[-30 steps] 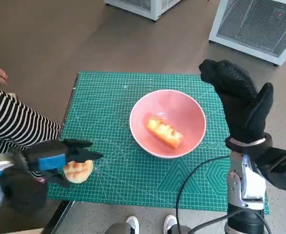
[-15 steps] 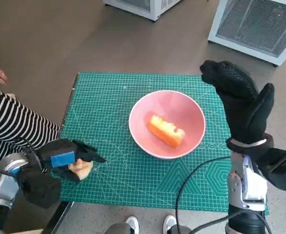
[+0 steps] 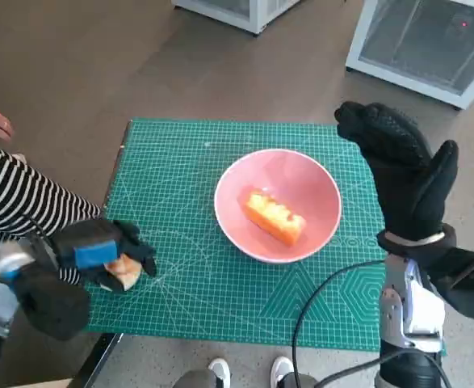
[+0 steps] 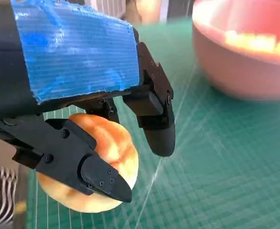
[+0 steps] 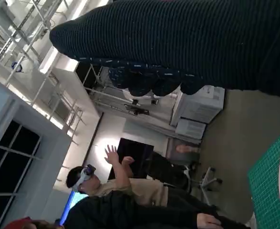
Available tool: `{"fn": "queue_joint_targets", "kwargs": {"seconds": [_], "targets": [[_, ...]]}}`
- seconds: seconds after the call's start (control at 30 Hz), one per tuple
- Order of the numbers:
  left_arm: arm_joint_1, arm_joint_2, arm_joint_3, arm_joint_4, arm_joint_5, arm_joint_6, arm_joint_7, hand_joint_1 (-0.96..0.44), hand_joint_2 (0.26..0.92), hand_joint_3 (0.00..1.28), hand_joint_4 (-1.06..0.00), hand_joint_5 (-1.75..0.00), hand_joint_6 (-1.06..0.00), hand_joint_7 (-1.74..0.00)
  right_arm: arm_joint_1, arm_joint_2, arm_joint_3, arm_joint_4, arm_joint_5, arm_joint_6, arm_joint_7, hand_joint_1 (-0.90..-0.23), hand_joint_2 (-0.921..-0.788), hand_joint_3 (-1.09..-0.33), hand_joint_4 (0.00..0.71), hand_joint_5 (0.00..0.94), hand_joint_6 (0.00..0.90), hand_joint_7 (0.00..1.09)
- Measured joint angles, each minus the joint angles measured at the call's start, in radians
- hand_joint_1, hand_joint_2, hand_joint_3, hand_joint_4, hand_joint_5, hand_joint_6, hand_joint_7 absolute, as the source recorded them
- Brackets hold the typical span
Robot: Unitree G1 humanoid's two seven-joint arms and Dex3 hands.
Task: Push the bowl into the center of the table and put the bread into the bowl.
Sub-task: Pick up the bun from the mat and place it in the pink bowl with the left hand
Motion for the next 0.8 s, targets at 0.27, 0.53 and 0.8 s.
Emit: {"fn": "queue_joint_targets", "kwargs": {"seconds": [0.27,0.53,0.8], "targets": [[-0.094,0.007,0.07,-0.088,-0.163,0.069,-0.042,0.0,0.919,0.03,-0.66,-1.27,-0.75,-0.96,0.0,0.002,-0.003,0.0,0.0,-0.001,-0.003,-0.668,-0.921,-0.668,0.142,0.007,0.05,0.52],[-0.234,-0.062,0.076,-0.09,-0.206,0.037,-0.032,0.0,0.918,0.04,-0.65,-1.24,-0.74,-1.02,0.003,0.004,-0.007,0.0,-0.001,-0.009,-0.006,-0.668,-0.921,-0.667,0.144,0.006,0.052,0.52],[-0.394,-0.161,0.033,-0.099,-0.204,0.073,-0.029,0.0,0.916,0.04,-0.66,-1.23,-0.74,-1.03,0.008,0.004,-0.012,0.0,-0.001,-0.018,-0.006,-0.669,-0.921,-0.672,0.145,0.005,0.054,0.51]]}}
